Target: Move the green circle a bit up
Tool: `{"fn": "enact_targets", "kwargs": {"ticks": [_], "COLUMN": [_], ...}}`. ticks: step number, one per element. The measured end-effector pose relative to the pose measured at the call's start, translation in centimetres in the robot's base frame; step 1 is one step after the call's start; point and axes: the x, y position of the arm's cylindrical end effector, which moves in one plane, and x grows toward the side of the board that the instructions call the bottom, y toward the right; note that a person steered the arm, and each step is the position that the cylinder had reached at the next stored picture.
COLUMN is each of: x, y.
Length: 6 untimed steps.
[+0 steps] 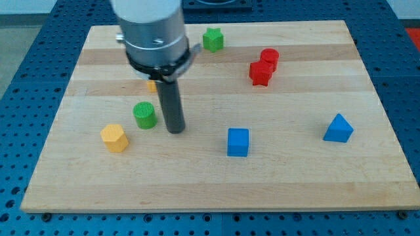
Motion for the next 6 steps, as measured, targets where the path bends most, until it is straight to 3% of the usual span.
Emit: {"fn": "enact_targets", "kwargs": {"ticks": [1, 3, 6], "x": [1.5, 1.5, -1.6], "y": [-5.3, -9.8, -6.7]}}
